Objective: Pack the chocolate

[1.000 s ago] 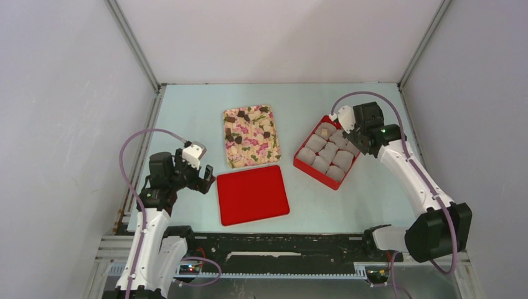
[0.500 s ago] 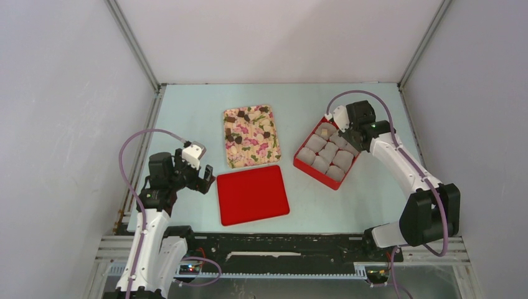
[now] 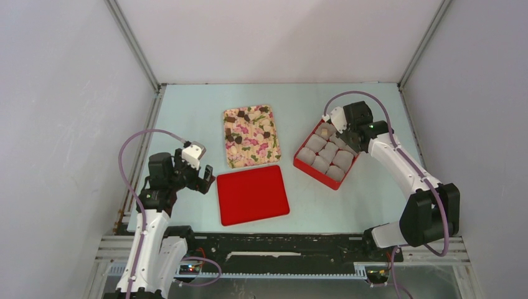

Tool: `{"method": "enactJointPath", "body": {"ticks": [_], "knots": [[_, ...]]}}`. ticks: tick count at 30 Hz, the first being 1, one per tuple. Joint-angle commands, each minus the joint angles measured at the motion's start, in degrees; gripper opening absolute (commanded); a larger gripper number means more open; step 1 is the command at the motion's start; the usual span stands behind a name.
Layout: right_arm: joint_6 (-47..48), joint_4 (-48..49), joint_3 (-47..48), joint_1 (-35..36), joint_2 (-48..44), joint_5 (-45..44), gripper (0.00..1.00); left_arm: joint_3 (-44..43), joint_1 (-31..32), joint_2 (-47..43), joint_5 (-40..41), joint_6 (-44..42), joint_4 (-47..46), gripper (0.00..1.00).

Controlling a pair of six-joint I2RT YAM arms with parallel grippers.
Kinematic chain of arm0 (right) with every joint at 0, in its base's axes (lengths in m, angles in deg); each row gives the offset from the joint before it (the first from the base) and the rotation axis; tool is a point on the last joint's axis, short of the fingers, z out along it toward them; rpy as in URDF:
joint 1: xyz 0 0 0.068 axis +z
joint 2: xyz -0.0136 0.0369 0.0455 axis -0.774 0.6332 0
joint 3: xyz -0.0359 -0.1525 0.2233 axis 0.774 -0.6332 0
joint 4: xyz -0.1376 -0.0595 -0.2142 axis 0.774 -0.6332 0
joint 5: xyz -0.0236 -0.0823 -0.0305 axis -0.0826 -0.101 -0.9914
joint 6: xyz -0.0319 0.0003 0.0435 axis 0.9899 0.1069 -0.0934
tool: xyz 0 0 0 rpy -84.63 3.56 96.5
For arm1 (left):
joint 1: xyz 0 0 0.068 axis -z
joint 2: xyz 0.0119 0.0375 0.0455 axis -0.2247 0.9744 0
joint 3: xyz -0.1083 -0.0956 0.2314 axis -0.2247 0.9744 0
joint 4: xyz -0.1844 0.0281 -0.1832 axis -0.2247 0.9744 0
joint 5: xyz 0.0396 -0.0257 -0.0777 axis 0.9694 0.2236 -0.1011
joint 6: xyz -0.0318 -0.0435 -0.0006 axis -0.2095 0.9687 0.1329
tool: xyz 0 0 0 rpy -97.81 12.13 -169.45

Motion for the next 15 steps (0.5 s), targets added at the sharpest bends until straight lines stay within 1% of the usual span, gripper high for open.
{"method": "enactJointPath", "body": {"ticks": [1,5,10,15], "knots": [[-1.36,0.30,0.53,0.28,-1.58,0.16,0.24,0.24,-0.50,-0.80,-1.48,-0.11,-0.88,0.93],[-1.81,-0.56,0.52,0.55,-1.90,0.40,0.28,0.33,-0.48,-0.91,-1.42,-0.13,-0.93,0.93],[-2.48,-0.27,0.53,0.91,-2.61,0.01,0.37,0.28,-0.52,-1.00,-1.68,-0.12,-0.76,0.93],[-2.25,1.12,0.59,2.40,-4.65,-1.59,0.40,0.33,-0.52,-1.19,-1.69,-0.07,-0.81,0.93]]}}
